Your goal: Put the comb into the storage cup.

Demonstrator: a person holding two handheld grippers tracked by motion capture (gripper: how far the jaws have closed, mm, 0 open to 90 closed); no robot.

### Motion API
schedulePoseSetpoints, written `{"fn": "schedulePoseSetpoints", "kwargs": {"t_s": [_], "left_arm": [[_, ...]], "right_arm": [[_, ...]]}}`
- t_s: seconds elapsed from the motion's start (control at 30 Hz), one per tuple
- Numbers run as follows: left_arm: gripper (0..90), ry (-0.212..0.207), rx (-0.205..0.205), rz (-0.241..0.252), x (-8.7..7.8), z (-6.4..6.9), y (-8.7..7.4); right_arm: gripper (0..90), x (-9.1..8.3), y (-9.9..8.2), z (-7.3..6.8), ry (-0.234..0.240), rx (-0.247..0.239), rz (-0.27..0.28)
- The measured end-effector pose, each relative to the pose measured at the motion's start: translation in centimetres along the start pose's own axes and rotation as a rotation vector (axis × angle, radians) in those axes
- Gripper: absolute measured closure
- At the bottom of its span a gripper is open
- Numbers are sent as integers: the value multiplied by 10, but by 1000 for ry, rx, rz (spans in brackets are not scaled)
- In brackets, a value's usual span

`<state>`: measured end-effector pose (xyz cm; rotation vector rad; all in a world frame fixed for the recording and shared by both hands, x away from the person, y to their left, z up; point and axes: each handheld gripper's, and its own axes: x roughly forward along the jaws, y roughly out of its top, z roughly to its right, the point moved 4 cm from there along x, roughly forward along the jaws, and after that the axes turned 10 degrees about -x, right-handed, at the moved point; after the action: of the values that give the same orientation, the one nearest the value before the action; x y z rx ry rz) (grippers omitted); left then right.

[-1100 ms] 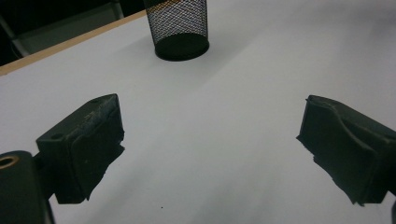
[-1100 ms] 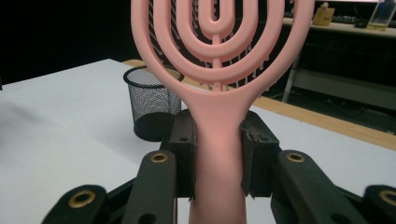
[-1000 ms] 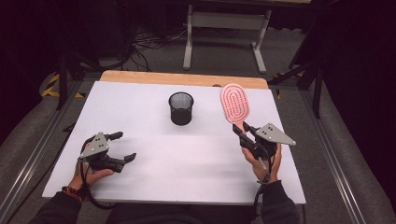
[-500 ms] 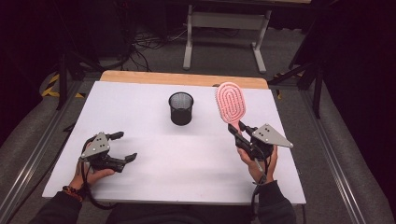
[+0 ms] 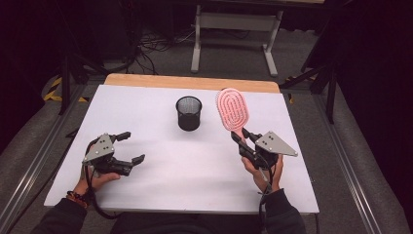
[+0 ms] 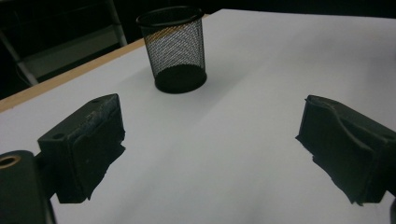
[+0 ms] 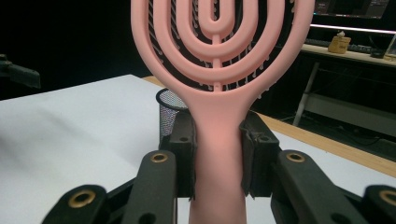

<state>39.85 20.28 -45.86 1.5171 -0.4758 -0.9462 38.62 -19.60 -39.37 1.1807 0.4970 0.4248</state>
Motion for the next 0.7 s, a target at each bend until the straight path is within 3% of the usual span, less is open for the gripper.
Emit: {"fn": "schedulePoseSetpoints", "kwargs": {"t_s": [0.1, 0.5, 0.7], "left_arm": [[76, -10, 0, 15, 1, 3, 5], [83, -145, -27, 90, 29, 36, 50], [76, -189, -13, 90, 45, 54, 65]], "right_arm": [[696, 1, 0, -2, 19, 18, 6], [696, 10, 0, -20, 45, -26, -6], [696, 15, -1, -33, 64, -42, -10]]}}
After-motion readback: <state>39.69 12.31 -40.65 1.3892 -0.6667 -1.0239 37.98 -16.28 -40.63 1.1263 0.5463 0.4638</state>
